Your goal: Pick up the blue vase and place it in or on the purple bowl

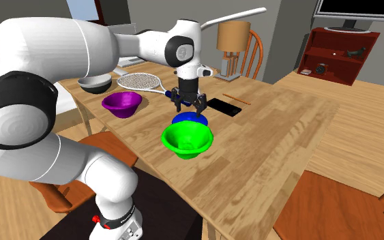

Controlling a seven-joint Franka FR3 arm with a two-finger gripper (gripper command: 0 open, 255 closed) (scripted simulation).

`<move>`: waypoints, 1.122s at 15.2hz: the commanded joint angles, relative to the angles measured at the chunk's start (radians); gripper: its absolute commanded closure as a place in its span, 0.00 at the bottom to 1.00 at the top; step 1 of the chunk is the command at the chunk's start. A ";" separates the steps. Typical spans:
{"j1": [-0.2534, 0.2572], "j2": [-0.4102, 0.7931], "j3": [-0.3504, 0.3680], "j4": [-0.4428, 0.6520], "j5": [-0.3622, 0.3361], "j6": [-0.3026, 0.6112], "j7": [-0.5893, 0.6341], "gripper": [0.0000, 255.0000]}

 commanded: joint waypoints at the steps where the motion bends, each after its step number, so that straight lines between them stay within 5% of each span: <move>1: 0.000 0.000 0.000 -0.001 0.000 0.001 0.000 0.00; 4: 0.000 0.000 0.000 -0.001 0.000 0.001 0.000 0.00; 5: 0.000 0.000 0.000 -0.001 0.000 0.001 0.000 1.00; 17: 0.001 0.002 0.003 0.041 0.002 -0.038 -0.001 1.00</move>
